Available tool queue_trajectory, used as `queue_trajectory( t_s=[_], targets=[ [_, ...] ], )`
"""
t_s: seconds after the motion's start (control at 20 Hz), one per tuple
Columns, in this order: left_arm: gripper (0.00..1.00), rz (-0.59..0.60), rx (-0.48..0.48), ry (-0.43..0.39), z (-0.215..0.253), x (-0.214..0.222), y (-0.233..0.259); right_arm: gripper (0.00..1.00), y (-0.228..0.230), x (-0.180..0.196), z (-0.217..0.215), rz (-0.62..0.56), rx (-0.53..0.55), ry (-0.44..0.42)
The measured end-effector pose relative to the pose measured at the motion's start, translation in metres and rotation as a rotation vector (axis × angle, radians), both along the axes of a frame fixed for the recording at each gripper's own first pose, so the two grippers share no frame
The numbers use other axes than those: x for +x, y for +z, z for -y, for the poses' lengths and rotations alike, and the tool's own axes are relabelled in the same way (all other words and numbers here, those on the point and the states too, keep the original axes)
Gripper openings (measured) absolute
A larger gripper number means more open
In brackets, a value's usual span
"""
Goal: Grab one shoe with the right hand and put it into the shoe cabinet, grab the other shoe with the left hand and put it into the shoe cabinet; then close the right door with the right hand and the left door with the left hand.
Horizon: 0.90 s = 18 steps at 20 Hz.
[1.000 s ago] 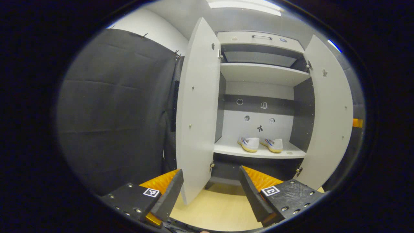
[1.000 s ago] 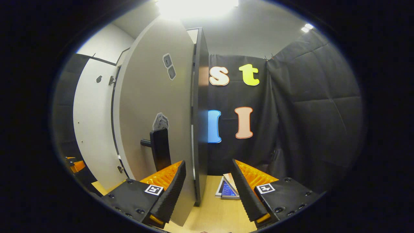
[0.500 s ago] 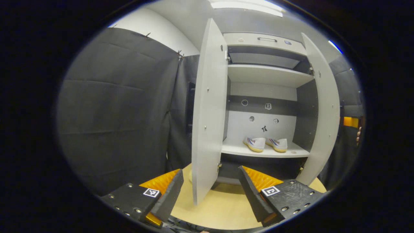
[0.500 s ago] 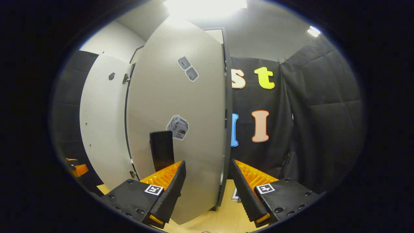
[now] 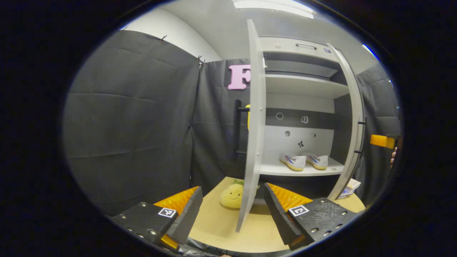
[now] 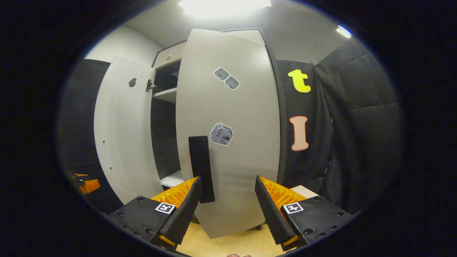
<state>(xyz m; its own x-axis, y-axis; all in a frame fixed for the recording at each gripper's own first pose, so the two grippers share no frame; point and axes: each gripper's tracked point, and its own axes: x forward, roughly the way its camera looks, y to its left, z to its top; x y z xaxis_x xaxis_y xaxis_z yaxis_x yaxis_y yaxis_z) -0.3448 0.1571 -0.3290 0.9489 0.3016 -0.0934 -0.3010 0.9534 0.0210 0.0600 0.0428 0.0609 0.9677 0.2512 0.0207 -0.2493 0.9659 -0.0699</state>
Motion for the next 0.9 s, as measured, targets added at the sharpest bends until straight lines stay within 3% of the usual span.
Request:
queue_trajectory(
  t_s=[0.4,0.75,0.9],
  targets=[
    [1.00,0.057,0.008,0.022,-0.095,0.027,0.039,0.97,-0.035,-0.015,0.000,-0.064,-0.013,-0.133],
    [0.97,0.113,-0.158,-0.146,-0.145,0.075,0.055,0.98,-0.071,-0.030,-0.022,-0.079,-0.025,-0.156],
    [1.00,0.133,-0.193,-0.214,-0.154,0.086,0.058,0.97,-0.089,-0.039,-0.025,-0.070,-0.077,-0.170]
  ],
)
